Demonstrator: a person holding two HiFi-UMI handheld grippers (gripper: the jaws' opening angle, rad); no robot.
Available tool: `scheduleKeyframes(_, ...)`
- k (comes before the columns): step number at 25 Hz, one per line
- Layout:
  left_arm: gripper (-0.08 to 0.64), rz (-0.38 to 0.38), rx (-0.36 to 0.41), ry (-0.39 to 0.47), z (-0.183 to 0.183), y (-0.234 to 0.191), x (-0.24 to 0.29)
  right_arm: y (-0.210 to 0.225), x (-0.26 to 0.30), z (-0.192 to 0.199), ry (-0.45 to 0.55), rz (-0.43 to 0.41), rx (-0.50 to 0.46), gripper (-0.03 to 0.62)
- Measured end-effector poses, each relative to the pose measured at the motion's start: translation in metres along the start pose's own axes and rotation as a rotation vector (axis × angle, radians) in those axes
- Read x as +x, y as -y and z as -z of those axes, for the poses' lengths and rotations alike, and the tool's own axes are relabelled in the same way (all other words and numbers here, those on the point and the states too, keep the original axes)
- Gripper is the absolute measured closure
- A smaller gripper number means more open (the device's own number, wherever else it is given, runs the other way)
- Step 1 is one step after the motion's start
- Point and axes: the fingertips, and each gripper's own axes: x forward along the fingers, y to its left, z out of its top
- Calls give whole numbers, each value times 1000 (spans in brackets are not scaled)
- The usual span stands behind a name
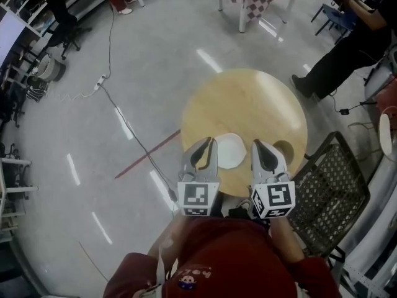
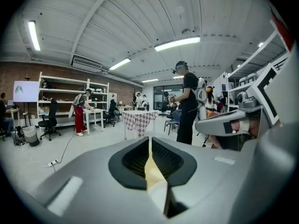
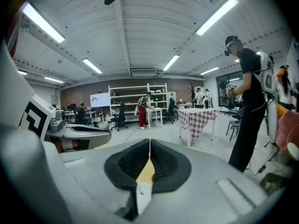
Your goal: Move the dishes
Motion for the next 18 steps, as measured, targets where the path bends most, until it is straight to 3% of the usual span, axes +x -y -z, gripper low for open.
scheduleKeyframes(7,486,23,-36,-129,50,0,16,9,16,49,-123,14,32,556)
scheduleKeyframes(18,368,107,-83,-363,129,0,31,5,47,130,-371,5,119,440)
